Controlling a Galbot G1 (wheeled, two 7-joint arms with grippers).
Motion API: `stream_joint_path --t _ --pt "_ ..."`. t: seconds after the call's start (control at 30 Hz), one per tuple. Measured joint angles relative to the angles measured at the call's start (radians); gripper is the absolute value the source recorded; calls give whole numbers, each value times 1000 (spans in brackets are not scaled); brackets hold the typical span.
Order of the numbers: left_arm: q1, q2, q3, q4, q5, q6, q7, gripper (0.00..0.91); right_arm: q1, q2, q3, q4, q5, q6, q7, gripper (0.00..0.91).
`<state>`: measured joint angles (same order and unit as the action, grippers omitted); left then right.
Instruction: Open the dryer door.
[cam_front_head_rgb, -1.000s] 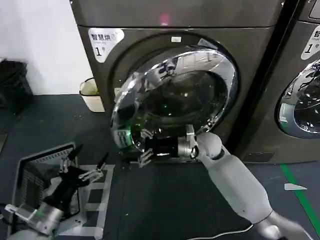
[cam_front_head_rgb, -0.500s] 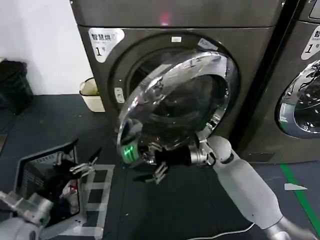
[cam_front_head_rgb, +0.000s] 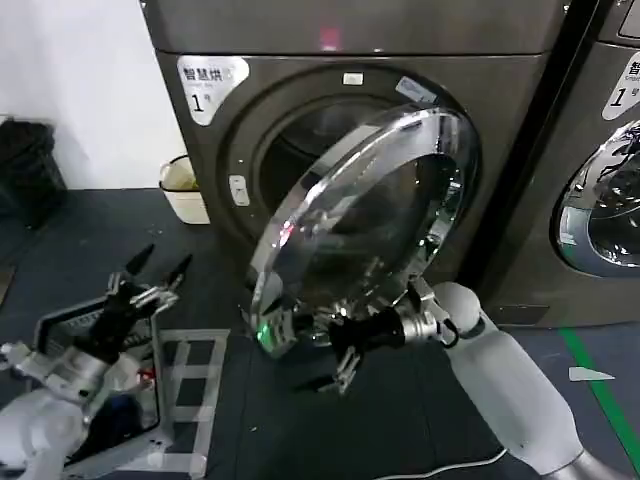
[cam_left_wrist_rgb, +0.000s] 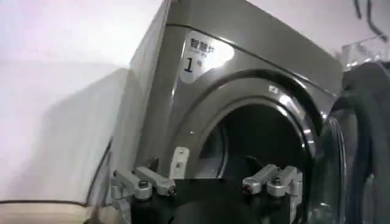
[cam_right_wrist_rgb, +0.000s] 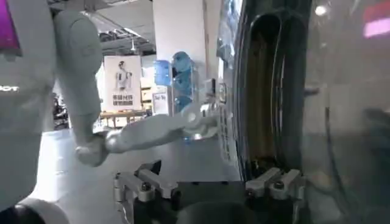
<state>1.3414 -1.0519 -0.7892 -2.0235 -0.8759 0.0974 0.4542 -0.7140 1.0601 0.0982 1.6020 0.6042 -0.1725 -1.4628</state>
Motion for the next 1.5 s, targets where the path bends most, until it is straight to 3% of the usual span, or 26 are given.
stream_joint_path --t 0.5,0.9,1.2,1.5 --pt "-218 151 261 117 -11 -1 47 907 -136 -84 155 57 8 41 1 907" --pt "-330 143 439 169 -18 17 60 907 -358 -77 508 116 -35 47 22 907" --pt "-367 133 516 166 3 38 104 907 -469 9 792 154 -65 87 186 907" --pt "-380 132 584 135 16 52 140 907 -576 105 1012 247 23 129 491 907"
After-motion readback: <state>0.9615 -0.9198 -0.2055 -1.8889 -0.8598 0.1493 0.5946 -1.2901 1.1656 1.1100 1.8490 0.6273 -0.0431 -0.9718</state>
